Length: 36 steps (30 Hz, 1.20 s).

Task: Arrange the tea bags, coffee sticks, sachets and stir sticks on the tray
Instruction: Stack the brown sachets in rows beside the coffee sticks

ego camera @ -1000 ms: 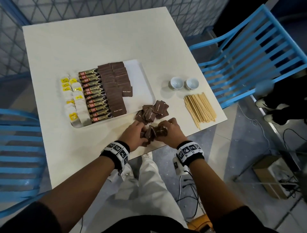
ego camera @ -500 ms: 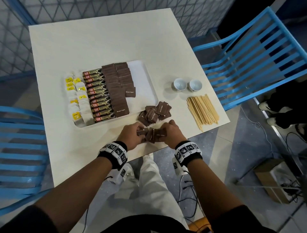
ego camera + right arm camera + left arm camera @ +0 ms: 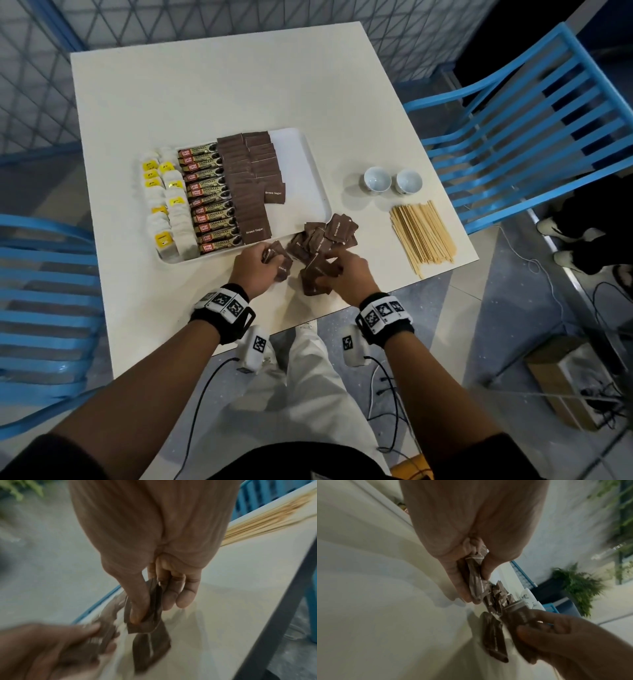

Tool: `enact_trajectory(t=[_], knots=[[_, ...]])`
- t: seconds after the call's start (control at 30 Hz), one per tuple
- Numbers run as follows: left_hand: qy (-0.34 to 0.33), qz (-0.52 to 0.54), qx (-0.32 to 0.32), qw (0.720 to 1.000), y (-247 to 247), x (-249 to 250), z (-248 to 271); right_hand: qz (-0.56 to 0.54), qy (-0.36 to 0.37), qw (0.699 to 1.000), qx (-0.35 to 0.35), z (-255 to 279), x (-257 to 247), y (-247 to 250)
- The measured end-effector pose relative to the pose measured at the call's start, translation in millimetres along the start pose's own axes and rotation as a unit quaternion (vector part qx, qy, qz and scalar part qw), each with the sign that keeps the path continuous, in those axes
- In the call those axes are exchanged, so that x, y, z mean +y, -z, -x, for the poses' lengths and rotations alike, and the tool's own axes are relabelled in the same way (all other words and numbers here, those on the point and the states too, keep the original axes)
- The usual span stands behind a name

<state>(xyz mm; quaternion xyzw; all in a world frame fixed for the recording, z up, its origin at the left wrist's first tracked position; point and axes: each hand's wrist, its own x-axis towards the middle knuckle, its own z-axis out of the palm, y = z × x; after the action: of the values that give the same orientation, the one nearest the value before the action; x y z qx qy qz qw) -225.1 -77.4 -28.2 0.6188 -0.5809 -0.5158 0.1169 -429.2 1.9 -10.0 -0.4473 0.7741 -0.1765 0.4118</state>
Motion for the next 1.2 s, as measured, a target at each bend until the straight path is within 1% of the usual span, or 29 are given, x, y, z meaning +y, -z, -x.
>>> enact_trajectory(t=[0.07,0.17,0.27,0.37,0.53,0.67,0.73,0.8,0.87,0.93,1.0,1.1,1.2], knots=[[-0.006,-0.004,0.002,1.0,0,4,5,0.048,0.012,0.999,-0.012,-2,-3,-14],[0.002,0.022,0.015,1.0,2,6,8,0.088,0.031,0.996,0.005,-4,-6,-23],[0.032,0.102,-0.004,0.994,7,6,9,0.115,0.03,0.993,0.014,-5,-9,-26],[0.044,0.127,-0.005,0.991,11,0,4,0.11,0.023,0.994,0.005,-8,-9,-25],[0.052,0.158,0.0,0.986,16,9,2,0.079,-0.021,0.997,-0.008,-13,-5,-21],[0.059,0.161,0.005,0.985,23,4,-4,0.114,0.004,0.993,-0.032,-15,-6,-17],[0.07,0.19,0.002,0.979,25,7,-6,0.119,0.013,0.992,-0.044,-16,-7,-12],[0.073,0.225,-0.001,0.972,27,12,-11,0.102,0.03,0.992,-0.061,-19,-14,-3],[0.082,0.253,-0.007,0.964,30,19,-17,0.046,0.055,0.994,-0.082,-23,-28,10],[0.099,0.298,-0.019,0.949,34,28,-23,-0.027,0.071,0.993,-0.092,-31,-46,23],[0.118,0.358,-0.031,0.926,40,41,-30,-0.084,0.062,0.991,-0.088,-43,-65,35],[0.135,0.431,-0.047,0.891,50,61,-41,-0.12,0.041,0.988,-0.087,-62,-91,46],[0.148,0.498,-0.074,0.851,61,76,-49,-0.196,0.046,0.975,-0.095,-79,-115,44]])
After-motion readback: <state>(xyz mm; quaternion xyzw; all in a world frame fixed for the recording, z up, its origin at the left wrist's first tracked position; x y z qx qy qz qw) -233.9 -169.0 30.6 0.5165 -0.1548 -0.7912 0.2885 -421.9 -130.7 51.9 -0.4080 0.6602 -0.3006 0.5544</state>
